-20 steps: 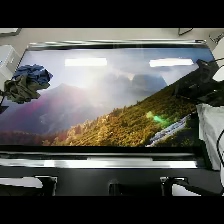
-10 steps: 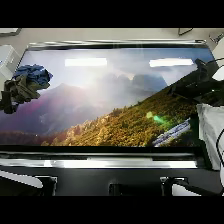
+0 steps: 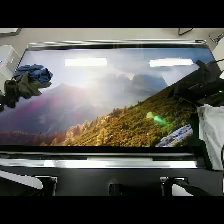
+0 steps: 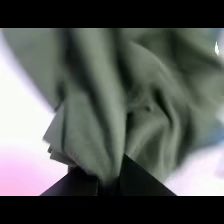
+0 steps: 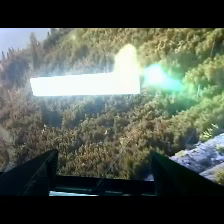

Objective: Fold the clothes and pants, and hang the long-sleeved shirts on hangers.

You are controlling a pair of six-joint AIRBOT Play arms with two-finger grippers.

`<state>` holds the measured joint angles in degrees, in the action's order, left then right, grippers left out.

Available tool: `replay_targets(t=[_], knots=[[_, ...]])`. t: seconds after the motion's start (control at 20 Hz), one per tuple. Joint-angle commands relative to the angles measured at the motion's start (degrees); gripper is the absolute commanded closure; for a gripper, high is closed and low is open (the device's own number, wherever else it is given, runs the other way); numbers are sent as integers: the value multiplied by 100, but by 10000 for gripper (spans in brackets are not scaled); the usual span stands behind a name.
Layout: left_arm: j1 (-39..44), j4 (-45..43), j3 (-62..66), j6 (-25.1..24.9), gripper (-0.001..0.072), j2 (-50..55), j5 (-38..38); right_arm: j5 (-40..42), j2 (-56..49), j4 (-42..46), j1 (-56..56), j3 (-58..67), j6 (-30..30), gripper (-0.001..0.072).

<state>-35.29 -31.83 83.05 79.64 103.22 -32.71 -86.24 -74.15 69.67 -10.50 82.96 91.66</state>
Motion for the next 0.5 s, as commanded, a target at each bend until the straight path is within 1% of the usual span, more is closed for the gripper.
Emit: replay_targets(t=[0.0, 0.1, 0.15, 0.25, 0.35, 0.4, 0.45], knots=[[264, 33, 4, -1058, 685, -1419, -94, 52, 426, 413, 4, 2, -146, 49], [597, -22, -20, -1346, 686, -2651, -186, 175, 610, 490, 7, 2, -28, 51], [866, -295, -57, -1427, 686, -3292, -201, 232, 678, 435, 7, 2, 57, 51], [1574, -960, -313, -1314, 686, -4454, -203, 216, 758, 337, 7, 2, 68, 51], [2437, -1333, -852, -778, 685, -5442, -208, 168, 822, 319, 7, 2, 59, 51], [2918, -1419, -1226, -457, 685, -5871, -208, 120, 846, 321, 7, 2, 44, 51], [3379, -1434, -1604, -247, 685, -6188, -210, 66, 868, 319, 7, 2, 0, 51]])
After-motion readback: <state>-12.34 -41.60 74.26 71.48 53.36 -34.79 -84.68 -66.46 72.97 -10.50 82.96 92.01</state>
